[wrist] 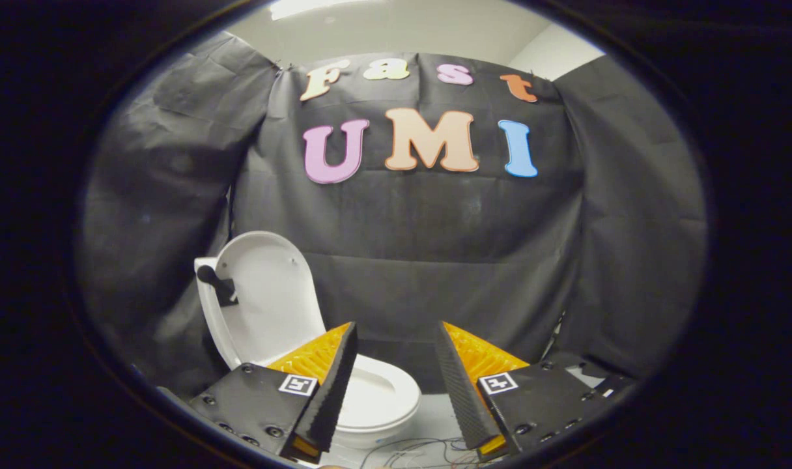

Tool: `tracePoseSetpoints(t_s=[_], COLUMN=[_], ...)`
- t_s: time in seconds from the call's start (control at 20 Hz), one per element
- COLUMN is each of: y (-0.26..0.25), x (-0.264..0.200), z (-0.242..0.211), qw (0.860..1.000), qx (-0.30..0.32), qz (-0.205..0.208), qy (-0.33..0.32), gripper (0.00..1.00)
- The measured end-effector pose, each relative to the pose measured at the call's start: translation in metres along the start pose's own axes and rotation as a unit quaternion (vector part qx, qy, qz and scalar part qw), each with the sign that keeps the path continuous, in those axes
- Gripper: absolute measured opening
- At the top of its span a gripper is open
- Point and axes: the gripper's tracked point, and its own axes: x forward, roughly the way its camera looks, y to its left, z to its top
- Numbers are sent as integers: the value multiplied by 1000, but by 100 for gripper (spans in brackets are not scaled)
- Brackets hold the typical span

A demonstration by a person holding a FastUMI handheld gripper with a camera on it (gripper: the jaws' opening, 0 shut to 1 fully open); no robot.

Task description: Open the toilet lid.

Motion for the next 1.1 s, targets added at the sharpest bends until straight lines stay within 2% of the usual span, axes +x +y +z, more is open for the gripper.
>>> tracePoseSetpoints(t_s=[0.25,0.4,0.65,1.1], y=[15,2,5,3], x=[-22,-43,-65,-65], z=[7,18,12,9], qw=[999,998,998,999], qx=[11,35,29,25], qz=[33,28,33,33], qy=[-15,-44,-38,-30], gripper=[76,76,76,75])
